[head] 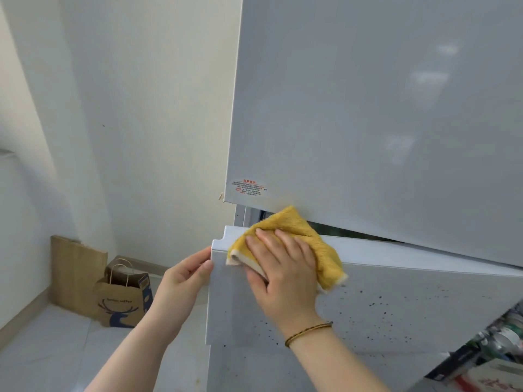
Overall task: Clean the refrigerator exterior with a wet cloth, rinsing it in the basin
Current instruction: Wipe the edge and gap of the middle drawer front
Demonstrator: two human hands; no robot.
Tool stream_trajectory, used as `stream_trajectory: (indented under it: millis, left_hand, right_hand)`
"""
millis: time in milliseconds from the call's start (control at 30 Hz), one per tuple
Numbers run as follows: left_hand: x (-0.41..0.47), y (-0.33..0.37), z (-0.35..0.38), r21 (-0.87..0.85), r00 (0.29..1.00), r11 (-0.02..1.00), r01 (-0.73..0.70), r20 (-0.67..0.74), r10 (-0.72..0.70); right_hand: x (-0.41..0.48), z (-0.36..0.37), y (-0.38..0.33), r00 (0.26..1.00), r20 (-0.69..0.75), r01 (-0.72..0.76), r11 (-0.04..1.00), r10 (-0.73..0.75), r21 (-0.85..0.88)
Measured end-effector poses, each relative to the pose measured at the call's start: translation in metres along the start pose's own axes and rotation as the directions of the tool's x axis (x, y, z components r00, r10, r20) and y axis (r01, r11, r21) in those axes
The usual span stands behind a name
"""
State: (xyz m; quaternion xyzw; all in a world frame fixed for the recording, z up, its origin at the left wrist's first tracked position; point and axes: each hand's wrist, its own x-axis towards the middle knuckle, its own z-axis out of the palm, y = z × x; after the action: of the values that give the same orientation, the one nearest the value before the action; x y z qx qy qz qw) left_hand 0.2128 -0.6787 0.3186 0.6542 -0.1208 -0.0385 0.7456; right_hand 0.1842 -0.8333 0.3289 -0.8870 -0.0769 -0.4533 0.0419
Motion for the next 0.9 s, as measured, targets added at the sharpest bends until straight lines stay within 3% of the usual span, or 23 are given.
stream_trajectory:
  millis: [100,200,267,367,467,533,633,767,900]
  left_hand:
    - [0.004,0.0,-0.001,0.008,1.0,1.0,-0.006,-0.014,0.006]
    - [0.006,-0.001,-0.003,0.007,1.0,1.0,0.005,0.007,-0.005]
    - [0.007,-0.002,-0.006,0.012,1.0,1.0,0.011,0.017,-0.012]
    - [0.008,-0.002,-0.004,0.014,1.0,1.0,0.0,0.011,0.0]
    - [0.008,-0.003,-0.002,-0.007,1.0,1.0,0.029,0.0,-0.029]
    - [0.008,-0.002,-0.003,0.005,0.999,0.999,0.05,-0.004,-0.05]
    - [0.006,0.0,-0.007,0.005,0.998,0.998,0.062,0.027,-0.062]
    - [0.003,-0.002,-0.008,0.008,0.997,0.999,0.044,0.058,-0.044]
    - [0.002,-0.008,0.009,0.008,1.0,1.0,-0.005,0.019,0.005]
  right_hand:
    - [0.013,0.015,-0.019,0.99,0.017,0.139,0.99,-0.139,-0.021]
    - [0.002,0.005,0.013,0.936,0.038,0.351,0.935,-0.349,-0.053]
    - [-0.01,-0.01,0.043,0.912,0.036,0.41,0.908,-0.409,-0.09]
    - [-0.011,-0.014,0.043,0.948,0.017,0.316,0.941,-0.316,-0.118]
    - [0.007,0.011,-0.005,0.977,0.015,0.215,0.974,-0.214,-0.066]
    - [0.017,0.017,-0.023,0.965,0.051,0.259,0.965,-0.258,-0.027]
    - [0.009,0.004,0.006,0.945,0.129,0.308,0.951,-0.302,-0.029]
    - [-0.008,-0.024,0.05,0.981,0.133,0.145,0.988,-0.138,-0.047]
    - [0.013,-0.007,0.022,0.993,0.102,-0.045,0.991,0.058,-0.127]
